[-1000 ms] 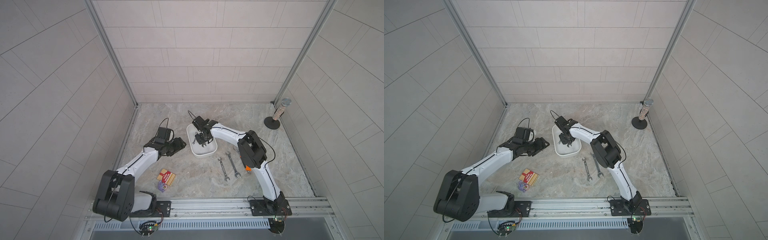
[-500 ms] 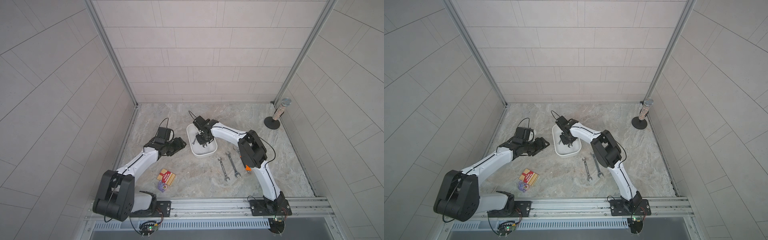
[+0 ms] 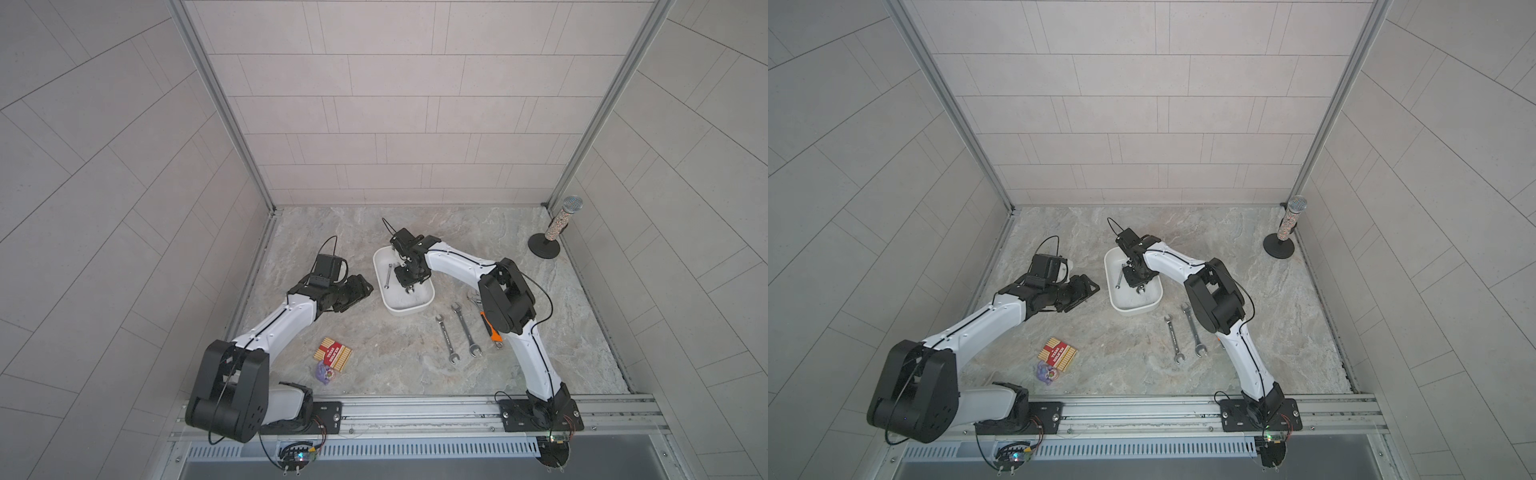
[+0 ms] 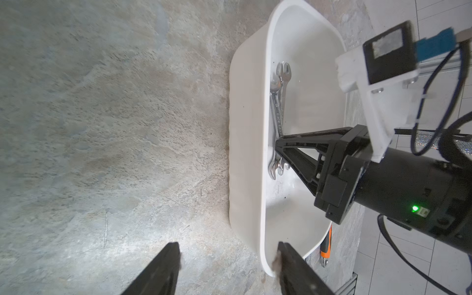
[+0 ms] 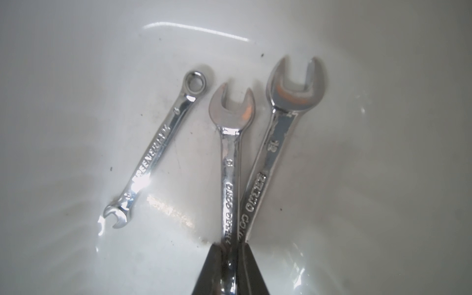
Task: Take out the wrench from the storage box
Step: Pick up the wrench from the storage box.
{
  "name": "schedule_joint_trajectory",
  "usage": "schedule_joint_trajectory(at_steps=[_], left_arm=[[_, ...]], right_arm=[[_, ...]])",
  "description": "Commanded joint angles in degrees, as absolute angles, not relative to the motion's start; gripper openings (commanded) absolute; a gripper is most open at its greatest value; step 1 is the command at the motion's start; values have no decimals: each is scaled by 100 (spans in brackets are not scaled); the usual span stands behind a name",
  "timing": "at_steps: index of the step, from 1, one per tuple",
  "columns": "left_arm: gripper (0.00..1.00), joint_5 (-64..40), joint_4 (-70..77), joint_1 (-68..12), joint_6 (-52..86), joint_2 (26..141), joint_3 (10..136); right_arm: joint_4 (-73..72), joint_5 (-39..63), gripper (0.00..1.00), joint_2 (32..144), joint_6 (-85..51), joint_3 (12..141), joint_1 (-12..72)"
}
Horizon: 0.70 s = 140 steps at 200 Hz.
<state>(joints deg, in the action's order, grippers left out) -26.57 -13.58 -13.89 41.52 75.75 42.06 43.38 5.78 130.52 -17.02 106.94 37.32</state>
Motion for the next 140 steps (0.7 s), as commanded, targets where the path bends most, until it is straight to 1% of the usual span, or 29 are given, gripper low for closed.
schedule_joint_trajectory(at_steps=[1, 26, 140], left_arm=[[67, -2659, -1320, -1372, 4117, 7555, 4165], [67, -2654, -1319, -1365, 4122, 7541, 4159], [67, -2659, -1311, -1368, 4122, 7467, 4137]], right_arm=[[4561, 549, 3, 13018, -1740, 10841, 3719], [4588, 564, 0, 12978, -1742, 10929, 3713], [4446, 633, 0, 13016, -1963, 11018, 3709]])
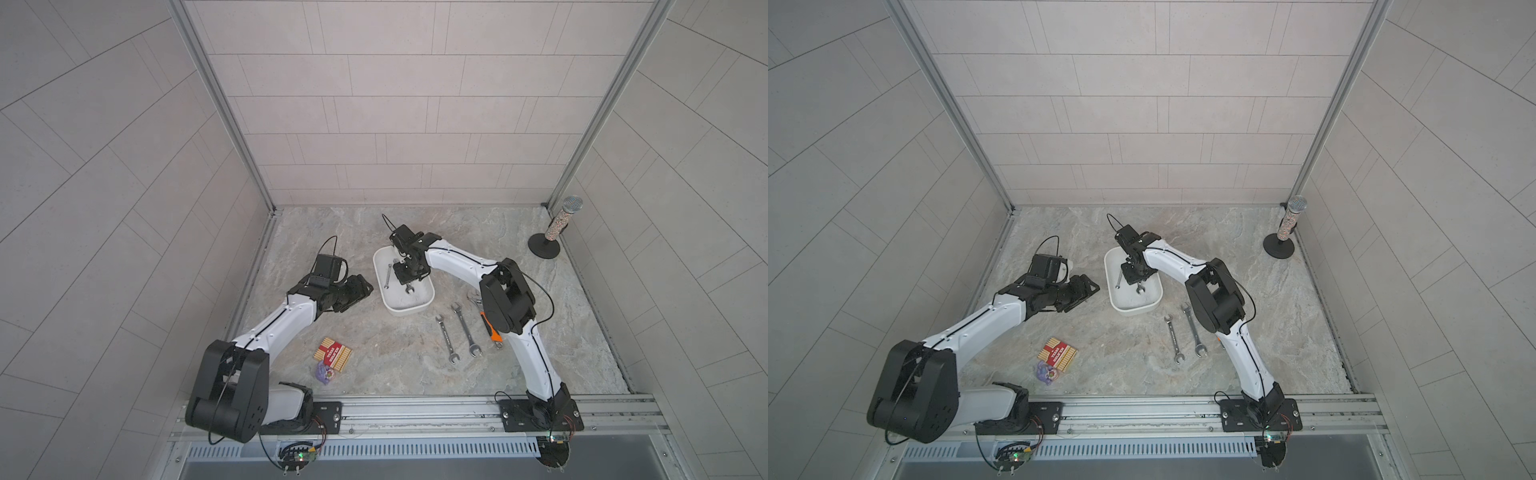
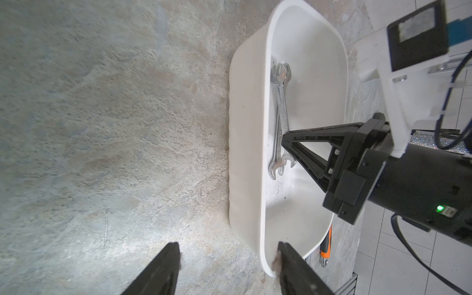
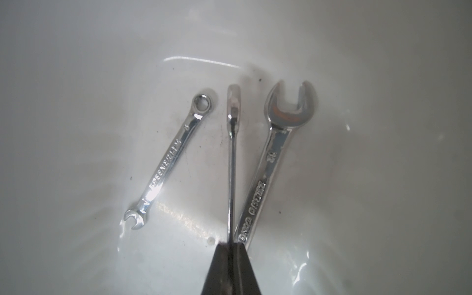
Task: Take out the wrench from the storage box
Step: Pick up the wrench from the storage box, then place the wrench at the center of the board.
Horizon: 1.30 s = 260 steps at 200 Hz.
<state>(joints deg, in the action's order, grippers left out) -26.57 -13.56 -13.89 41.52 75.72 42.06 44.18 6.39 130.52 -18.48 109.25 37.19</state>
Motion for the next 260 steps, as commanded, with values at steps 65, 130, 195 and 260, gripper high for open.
schedule_joint_trajectory(at_steps=[65, 130, 195, 260], left_arm=[[67, -2663, -1327, -1364, 4122, 7501, 4153], [67, -2567, -1214, -1479, 4430, 7609, 4183], [67, -2538, -1158, -1671, 4493, 7926, 4487], [67, -2588, -1143, -1672, 4440, 8051, 4478]], right_arm=[[3951, 1031, 0, 11776, -2265, 10402, 3444], [3408, 1220, 0, 10420, -2307, 8753, 2311], [2713, 1712, 0, 11092, -2436, 8007, 1925], [2505, 1940, 2, 11355, -2422, 7593, 1951]])
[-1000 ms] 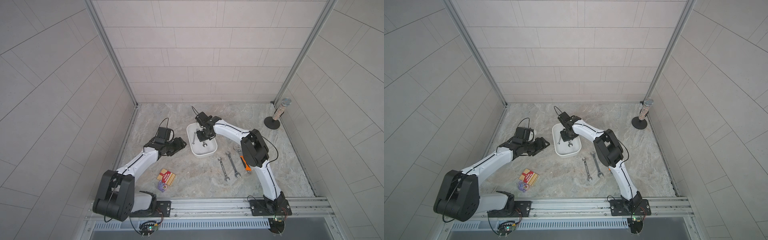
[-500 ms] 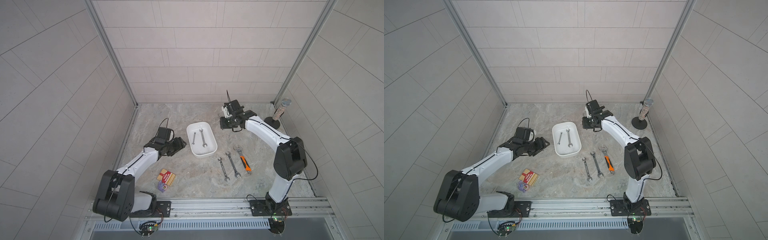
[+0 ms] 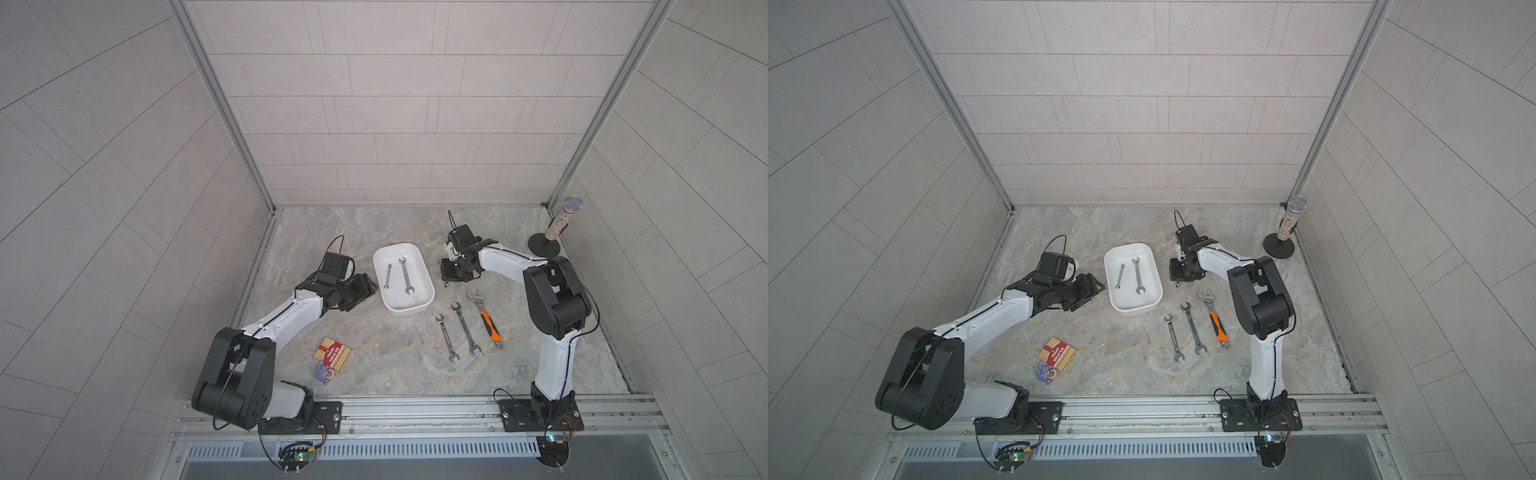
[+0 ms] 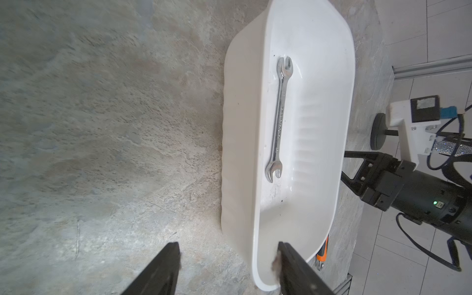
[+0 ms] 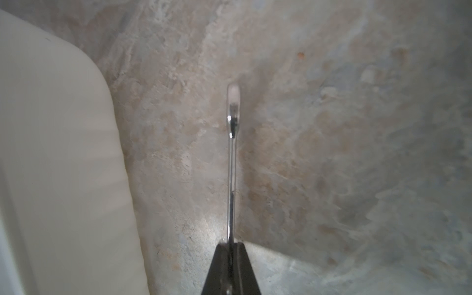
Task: Take out the wrench from the storage box
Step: Place the wrench at the center of the board.
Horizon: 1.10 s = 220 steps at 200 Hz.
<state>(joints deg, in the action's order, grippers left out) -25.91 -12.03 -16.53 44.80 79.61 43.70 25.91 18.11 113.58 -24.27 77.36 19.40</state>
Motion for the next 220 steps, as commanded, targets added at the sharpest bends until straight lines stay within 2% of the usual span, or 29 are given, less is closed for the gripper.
schedule_joint_trajectory(at_steps=[1, 47, 104, 153, 196, 220], left_arm=[[67, -2591, -1143, -1675, 4439, 8051, 4476], [67, -2637, -1072, -1670, 4440, 8078, 4450], [67, -2628, -1037, -1673, 4430, 8052, 4412], [67, -2524, -1172, -1649, 4331, 7991, 4363], [67, -2431, -1315, -1645, 4223, 7892, 4367], [67, -2386, -1406, -1645, 4200, 7880, 4394]], right_arm=[[2505, 1941, 2, 11355, -2415, 7589, 1947], [2686, 1746, 18, 11323, -2288, 7506, 1841], [3074, 1430, 25, 11071, -2066, 7777, 1860], [3138, 402, 29, 10160, -2031, 7995, 2855], [3591, -61, 31, 11148, -2030, 9010, 3642], [3856, -193, 36, 11698, -1961, 9570, 3859]])
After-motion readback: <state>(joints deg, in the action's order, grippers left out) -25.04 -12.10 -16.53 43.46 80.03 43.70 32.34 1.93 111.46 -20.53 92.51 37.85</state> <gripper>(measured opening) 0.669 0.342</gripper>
